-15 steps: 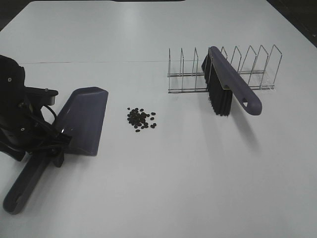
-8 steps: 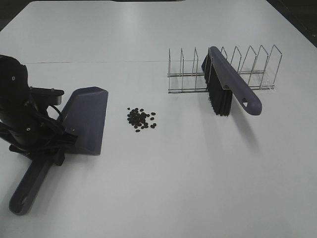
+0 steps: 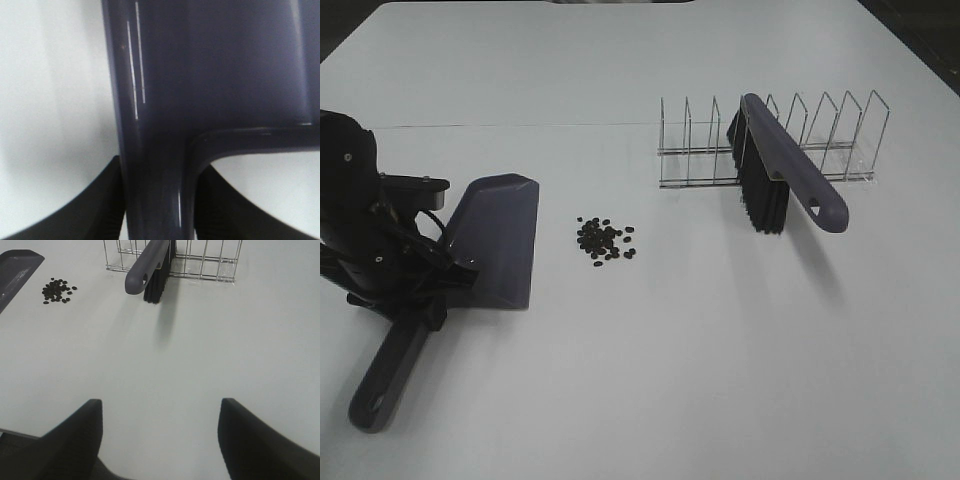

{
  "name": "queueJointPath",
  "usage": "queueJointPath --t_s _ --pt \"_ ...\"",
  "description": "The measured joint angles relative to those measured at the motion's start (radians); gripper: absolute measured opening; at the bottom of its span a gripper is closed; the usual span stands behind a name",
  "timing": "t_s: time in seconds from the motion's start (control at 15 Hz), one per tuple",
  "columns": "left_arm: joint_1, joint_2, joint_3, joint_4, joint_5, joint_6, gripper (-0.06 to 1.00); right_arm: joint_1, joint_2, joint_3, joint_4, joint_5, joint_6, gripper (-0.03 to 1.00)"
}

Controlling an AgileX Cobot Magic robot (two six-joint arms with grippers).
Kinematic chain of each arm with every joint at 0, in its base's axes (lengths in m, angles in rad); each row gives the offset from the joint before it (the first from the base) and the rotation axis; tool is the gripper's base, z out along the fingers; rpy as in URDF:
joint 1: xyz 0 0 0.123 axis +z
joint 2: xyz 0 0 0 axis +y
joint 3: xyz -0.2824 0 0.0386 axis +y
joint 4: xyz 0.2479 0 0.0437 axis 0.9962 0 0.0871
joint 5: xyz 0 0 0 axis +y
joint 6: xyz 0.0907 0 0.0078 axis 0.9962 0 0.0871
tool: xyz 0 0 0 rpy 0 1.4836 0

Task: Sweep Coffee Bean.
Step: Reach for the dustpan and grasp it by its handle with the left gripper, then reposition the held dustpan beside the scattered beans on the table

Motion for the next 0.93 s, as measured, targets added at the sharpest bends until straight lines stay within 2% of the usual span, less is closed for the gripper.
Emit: queueJointPath --t_s 0.2,0.33,0.6,0.93 --pt "0.000 0.000 0.000 0.000 0.000 -0.005 0.34 0.000 0.000 0.000 0.000 0.000 0.000 0.61" --pt "0.000 0.000 0.000 0.009 0.000 -0.061 0.34 0.000 0.000 0.000 0.000 0.000 0.000 0.61" --pt "0.000 0.000 -0.002 0.018 0.016 -0.067 0.34 0.000 0.000 0.000 0.000 0.000 0.000 0.61" --pt "0.000 -0.073 0.008 0.056 0.101 -0.059 0.34 0.000 0.000 0.000 0.000 0.000 0.000 0.61"
